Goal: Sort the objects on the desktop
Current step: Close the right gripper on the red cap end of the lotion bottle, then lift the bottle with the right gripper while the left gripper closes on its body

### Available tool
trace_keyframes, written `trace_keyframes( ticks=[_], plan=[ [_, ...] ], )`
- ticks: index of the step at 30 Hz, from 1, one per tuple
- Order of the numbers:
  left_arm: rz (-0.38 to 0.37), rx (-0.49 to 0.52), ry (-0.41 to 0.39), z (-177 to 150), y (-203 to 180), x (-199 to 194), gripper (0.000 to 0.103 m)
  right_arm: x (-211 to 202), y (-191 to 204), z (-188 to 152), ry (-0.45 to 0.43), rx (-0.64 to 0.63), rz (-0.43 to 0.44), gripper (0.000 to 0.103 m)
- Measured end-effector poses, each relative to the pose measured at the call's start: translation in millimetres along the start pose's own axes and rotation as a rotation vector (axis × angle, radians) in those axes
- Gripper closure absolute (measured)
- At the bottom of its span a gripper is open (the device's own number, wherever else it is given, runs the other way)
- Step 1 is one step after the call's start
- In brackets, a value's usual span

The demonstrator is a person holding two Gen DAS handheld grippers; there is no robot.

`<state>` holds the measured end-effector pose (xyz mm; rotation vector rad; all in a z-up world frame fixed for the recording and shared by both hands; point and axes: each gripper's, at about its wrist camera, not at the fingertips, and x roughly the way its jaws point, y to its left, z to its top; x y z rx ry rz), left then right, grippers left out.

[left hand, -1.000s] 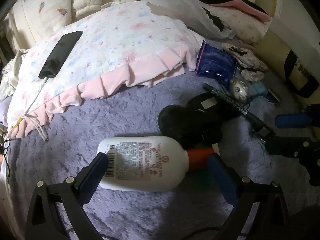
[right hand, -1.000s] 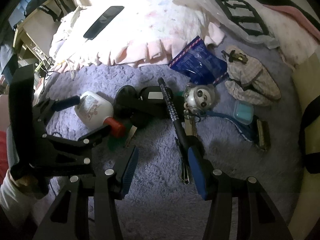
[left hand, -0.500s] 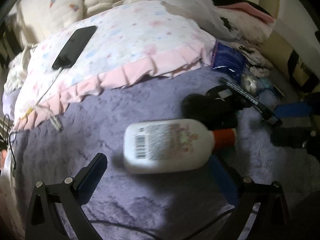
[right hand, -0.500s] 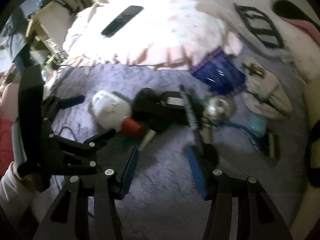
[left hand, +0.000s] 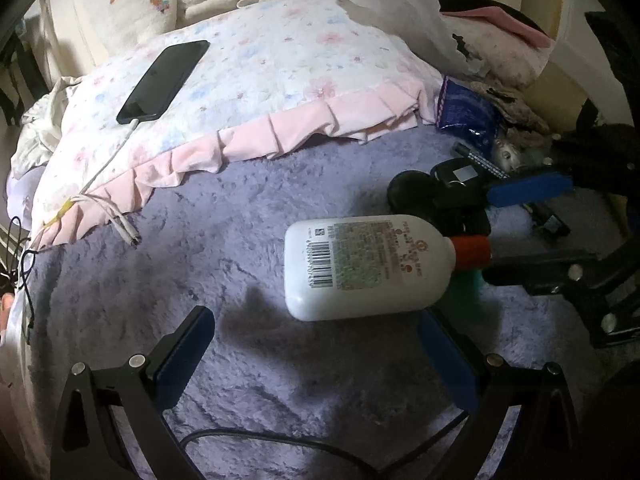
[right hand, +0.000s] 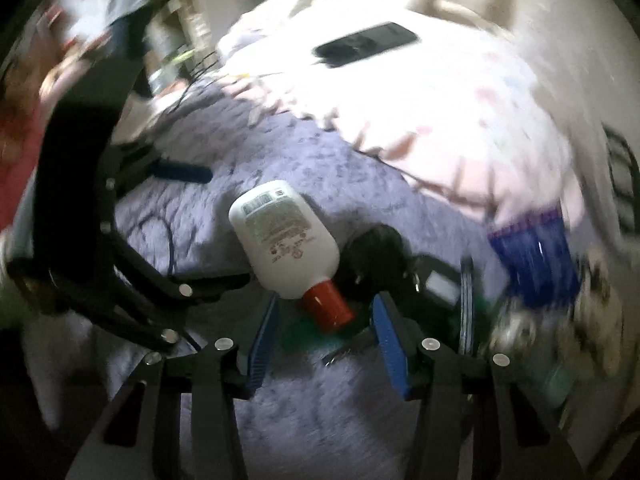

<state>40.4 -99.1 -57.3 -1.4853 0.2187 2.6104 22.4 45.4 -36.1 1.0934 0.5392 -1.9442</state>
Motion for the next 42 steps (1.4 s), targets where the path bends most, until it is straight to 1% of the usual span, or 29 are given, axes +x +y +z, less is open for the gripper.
trace_keyframes(
  ticks=[2,4,5,6,7,10,12,18,21,25,27,29,31,33,36,38,40,42],
  plan=[
    [-0.006,-0.018,-0.005,-0.9,2.0,-0.5,0.001,7.0,3.5,2.1,0.015,-0.074,-0.003,0.054],
    [-0.022,-0.042,-0.009,-3.1,4.2,1.0,0.001,15.5,4.3,3.3,0.042,-0.112,-0.011,0.059],
    [-0.024,-0.047,-0.006,-3.4,5.4,2.6,0.001,20.7,5.1,3.5,0.056,-0.136,-0.007,0.063],
    [-0.023,-0.052,-0.001,-3.7,6.7,4.0,0.001,24.8,5.8,3.0,0.069,-0.159,0.001,0.073],
    [-0.02,-0.059,-0.001,-3.7,8.3,4.7,0.001,28.1,7.1,2.3,0.082,-0.179,0.003,0.079],
    [-0.037,-0.089,-0.007,-2.9,12.3,3.7,0.001,29.9,10.5,2.4,0.078,-0.234,0.009,0.079],
    [-0.054,-0.104,-0.01,-1.3,13.9,4.2,0.001,31.1,9.5,3.6,0.082,-0.239,0.017,0.079],
    [-0.052,-0.091,-0.003,6.4,11.3,7.4,0.001,38.8,8.0,5.6,0.116,-0.243,0.025,0.077],
    [-0.062,-0.094,0.0,10.0,9.8,9.7,0.001,49.3,9.4,3.2,0.153,-0.231,0.041,0.077],
    [-0.071,-0.081,-0.018,14.5,7.6,5.5,0.001,46.7,3.7,4.3,0.143,-0.16,0.078,0.079],
    [-0.089,-0.077,-0.037,16.2,7.4,0.3,0.001,40.8,-3.6,4.0,0.148,-0.104,0.126,0.079],
    [-0.089,-0.064,-0.056,16.5,6.4,-4.5,0.001,33.3,-12.7,2.8,0.152,-0.049,0.181,0.08],
    [-0.056,-0.026,-0.067,14.9,1.8,-8.3,0.001,26.5,-20.4,4.1,0.16,-0.012,0.219,0.08],
    [-0.038,0.02,-0.077,13.1,-3.1,-11.4,0.001,19.0,-25.9,7.1,0.178,0.002,0.235,0.08],
    [0.003,0.116,-0.108,10.5,-15.6,-17.3,0.001,11.3,-33.6,8.7,0.206,0.03,0.267,0.08],
    [0.061,0.216,-0.134,8.0,-29.9,-20.6,0.001,6.6,-35.5,9.4,0.225,0.046,0.29,0.08],
    [0.123,0.323,-0.155,5.8,-44.6,-21.4,0.001,4.1,-32.4,11.5,0.24,0.038,0.287,0.08],
    [0.159,0.407,-0.164,5.1,-58.4,-18.3,0.001,2.8,-28.0,12.2,0.261,0.024,0.295,0.08]
  ],
)
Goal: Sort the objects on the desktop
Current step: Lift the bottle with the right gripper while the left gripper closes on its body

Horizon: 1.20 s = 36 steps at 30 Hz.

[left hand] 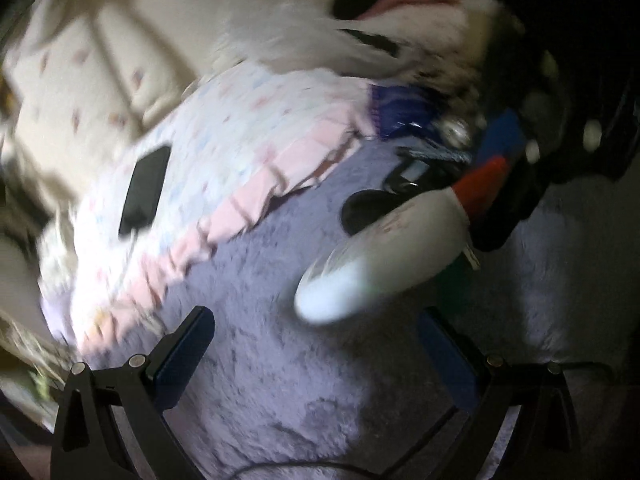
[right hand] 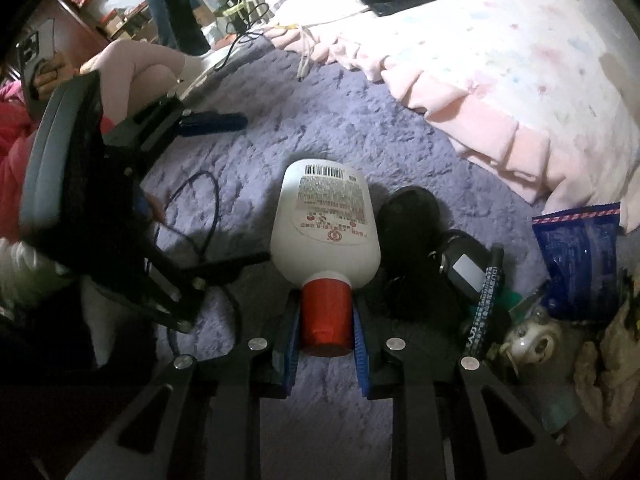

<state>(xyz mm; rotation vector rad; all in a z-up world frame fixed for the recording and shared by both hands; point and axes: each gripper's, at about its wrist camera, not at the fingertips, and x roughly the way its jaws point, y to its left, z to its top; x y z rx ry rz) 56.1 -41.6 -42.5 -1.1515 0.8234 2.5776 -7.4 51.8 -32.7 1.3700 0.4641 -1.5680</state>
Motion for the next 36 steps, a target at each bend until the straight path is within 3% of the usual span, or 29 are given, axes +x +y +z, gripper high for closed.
trace_keyframes(
  ticks=[6,8,9,10,12,17,22,26,30,33,36],
  plan=[
    [-0.017,0.093,-0.036,8.4,-21.6,3.7,0.002,1.4,13.0,2.7,0.059,-0.044,0.024,0.08],
    [-0.06,0.09,-0.057,8.1,-23.1,3.5,0.017,2.4,12.1,3.3,0.063,-0.045,0.032,0.08],
    [-0.089,0.078,-0.055,9.2,-23.4,5.2,0.035,2.9,10.4,3.8,0.062,-0.037,0.042,0.08],
    [-0.132,0.053,-0.051,9.0,-22.7,7.0,0.045,3.8,9.5,4.3,0.062,-0.031,0.053,0.08],
    [-0.167,0.004,-0.051,7.4,-14.3,13.1,0.055,6.3,7.4,5.2,0.065,-0.026,0.059,0.08],
    [-0.256,-0.085,-0.053,2.8,-0.3,19.2,0.056,10.0,0.3,5.0,0.046,0.017,0.076,0.08],
    [-0.301,-0.291,-0.032,-2.6,33.4,28.1,0.069,-5.8,-13.1,-4.7,-0.048,0.153,0.067,0.076],
    [-0.317,-0.421,-0.017,-7.9,51.9,30.4,0.072,-28.2,-28.2,-31.6,-0.206,0.327,0.007,0.061],
    [-0.285,-0.501,0.01,-14.1,56.8,26.5,0.073,-44.7,-30.4,-51.3,-0.411,0.459,-0.066,0.06],
    [-0.263,-0.52,0.042,-17.0,58.4,24.5,0.074,-46.9,-10.6,-41.8,-0.514,0.408,-0.181,0.06],
    [-0.273,-0.567,0.06,-23.1,65.8,24.9,0.075,-31.0,8.8,-17.8,-0.507,0.292,-0.3,0.06]
  ],
)
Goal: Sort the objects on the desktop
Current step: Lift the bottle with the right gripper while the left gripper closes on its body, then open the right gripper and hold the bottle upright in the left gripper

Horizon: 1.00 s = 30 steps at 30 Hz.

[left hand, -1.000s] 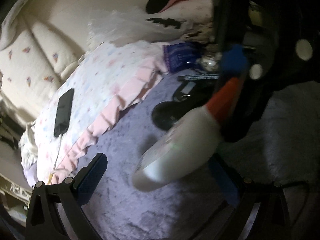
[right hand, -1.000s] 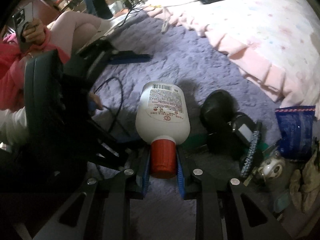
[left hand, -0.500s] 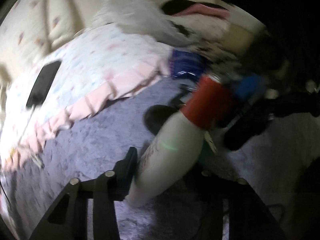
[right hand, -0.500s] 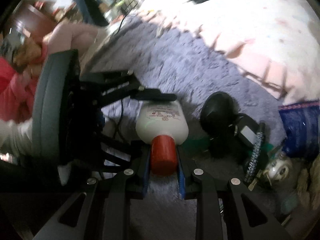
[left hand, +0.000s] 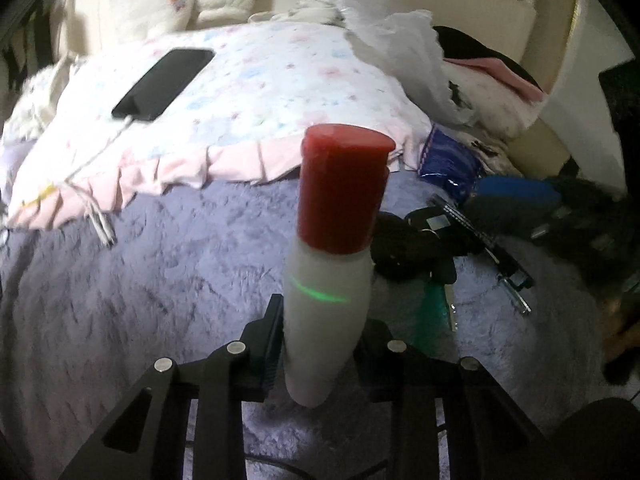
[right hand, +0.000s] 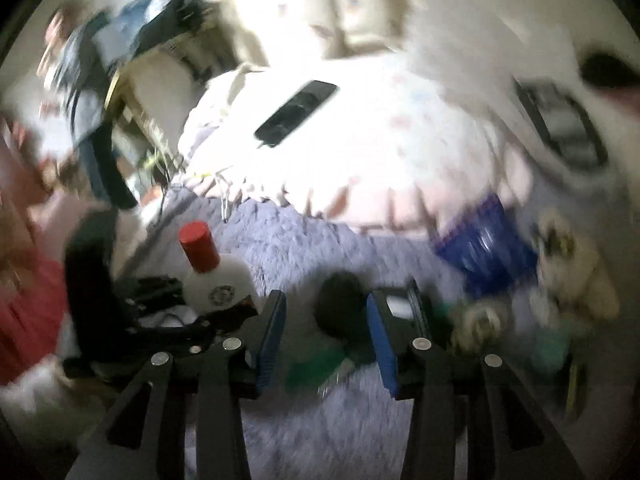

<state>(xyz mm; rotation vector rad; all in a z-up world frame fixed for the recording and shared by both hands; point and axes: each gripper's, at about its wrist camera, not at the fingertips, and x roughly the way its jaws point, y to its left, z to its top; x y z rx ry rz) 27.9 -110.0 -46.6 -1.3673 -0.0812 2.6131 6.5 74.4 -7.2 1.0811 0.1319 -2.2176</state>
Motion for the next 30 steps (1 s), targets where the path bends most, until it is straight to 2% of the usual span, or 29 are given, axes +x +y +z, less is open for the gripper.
trace_keyframes(
  ticks=[4,8,13,17,21,24,28,30],
  plan=[
    [-0.003,-0.084,-0.019,-2.4,12.1,5.4,0.076,26.2,-3.0,-2.6,0.001,0.016,-0.059,0.06],
    [-0.037,-0.166,-0.017,-4.1,22.8,9.4,0.076,40.4,-12.2,-13.3,0.051,0.046,-0.05,0.06],
    [-0.036,-0.146,0.018,-0.3,20.2,12.5,0.076,50.7,2.8,-12.2,0.064,-0.01,-0.067,0.056],
    [-0.037,-0.153,0.01,0.5,18.6,15.5,0.077,79.6,9.1,-11.4,0.148,-0.056,-0.164,0.053],
    [-0.038,-0.159,-0.005,4.4,18.3,22.0,0.077,86.5,6.1,-15.1,0.128,-0.038,-0.157,0.052],
    [-0.036,-0.163,0.002,9.9,18.2,25.4,0.077,90.4,-0.7,-14.2,0.126,0.017,-0.139,0.057],
    [-0.056,-0.189,0.018,15.1,18.8,24.2,0.077,78.9,-4.9,-17.8,0.113,0.071,-0.116,0.057],
    [-0.061,-0.196,0.03,18.1,17.9,20.5,0.077,68.8,-9.0,-19.6,0.098,0.115,-0.075,0.057]
  ],
)
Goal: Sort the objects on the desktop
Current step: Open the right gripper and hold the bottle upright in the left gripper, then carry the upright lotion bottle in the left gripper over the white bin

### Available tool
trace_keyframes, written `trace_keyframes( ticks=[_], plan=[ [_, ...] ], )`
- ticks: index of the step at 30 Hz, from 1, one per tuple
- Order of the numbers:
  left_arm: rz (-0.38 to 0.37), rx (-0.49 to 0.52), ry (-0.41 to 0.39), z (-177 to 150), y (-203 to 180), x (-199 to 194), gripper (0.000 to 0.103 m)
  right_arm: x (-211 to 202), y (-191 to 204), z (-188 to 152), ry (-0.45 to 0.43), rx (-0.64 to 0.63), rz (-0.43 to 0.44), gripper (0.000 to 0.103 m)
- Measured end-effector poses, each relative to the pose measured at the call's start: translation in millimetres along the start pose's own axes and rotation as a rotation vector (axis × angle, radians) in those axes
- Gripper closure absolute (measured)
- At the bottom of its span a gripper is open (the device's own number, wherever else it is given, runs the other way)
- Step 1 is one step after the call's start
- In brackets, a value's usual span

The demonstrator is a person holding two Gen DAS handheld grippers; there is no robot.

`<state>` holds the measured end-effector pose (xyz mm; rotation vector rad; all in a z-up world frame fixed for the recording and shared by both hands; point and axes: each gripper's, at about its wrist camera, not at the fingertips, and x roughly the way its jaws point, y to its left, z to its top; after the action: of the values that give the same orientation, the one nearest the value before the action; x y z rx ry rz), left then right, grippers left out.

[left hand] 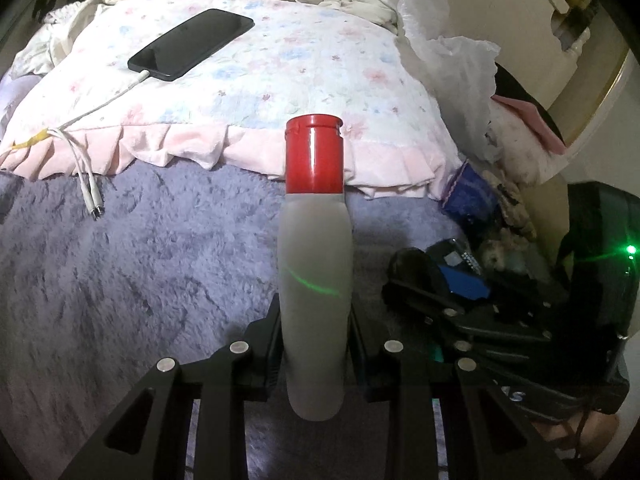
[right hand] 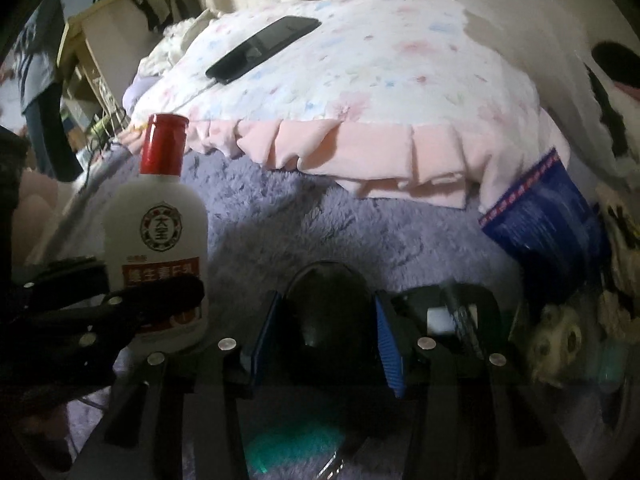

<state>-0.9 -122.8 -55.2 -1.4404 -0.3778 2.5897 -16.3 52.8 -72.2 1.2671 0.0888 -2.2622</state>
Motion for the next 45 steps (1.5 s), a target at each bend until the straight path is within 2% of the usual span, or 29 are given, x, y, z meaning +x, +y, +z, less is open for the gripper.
trace_keyframes(
  ticks=[3,5,10,18,24,28,32,35,39,45],
  plan=[
    [-0.011,0.021,-0.004,9.4,-11.2,-9.7,0.077,-17.0,-6.2,0.2,-0.029,0.067,0.061,0.057],
    [0.0,0.061,-0.016,16.1,-23.5,-16.9,0.077,-30.2,-9.6,3.9,-0.06,0.086,0.064,0.057],
    [-0.035,0.143,-0.025,30.0,-61.2,-27.4,0.077,-59.4,-19.3,15.2,-0.109,0.123,0.061,0.057],
    [-0.124,0.277,-0.036,46.1,-131.1,-42.4,0.077,-149.3,-58.8,2.1,-0.229,0.225,-0.07,0.057],
    [-0.192,0.405,-0.043,62.0,-207.3,-49.1,0.077,-217.2,-98.4,-8.4,-0.36,0.332,-0.202,0.057],
    [-0.238,0.512,-0.043,68.6,-261.5,-52.4,0.077,-249.6,-125.2,-18.1,-0.417,0.416,-0.268,0.057],
    [-0.281,0.592,-0.019,74.0,-311.3,-52.5,0.077,-271.9,-153.8,-18.8,-0.442,0.488,-0.341,0.057],
    [-0.308,0.654,-0.008,74.6,-346.4,-52.5,0.077,-290.9,-178.5,-16.7,-0.427,0.546,-0.454,0.057],
    [-0.339,0.752,-0.005,72.0,-390.9,-59.7,0.077,-317.6,-197.5,-23.8,-0.445,0.611,-0.545,0.057],
    [-0.384,0.84,0.006,76.8,-436.7,-61.9,0.077,-345.2,-221.8,-50.0,-0.475,0.748,-0.62,0.057]
  ],
)
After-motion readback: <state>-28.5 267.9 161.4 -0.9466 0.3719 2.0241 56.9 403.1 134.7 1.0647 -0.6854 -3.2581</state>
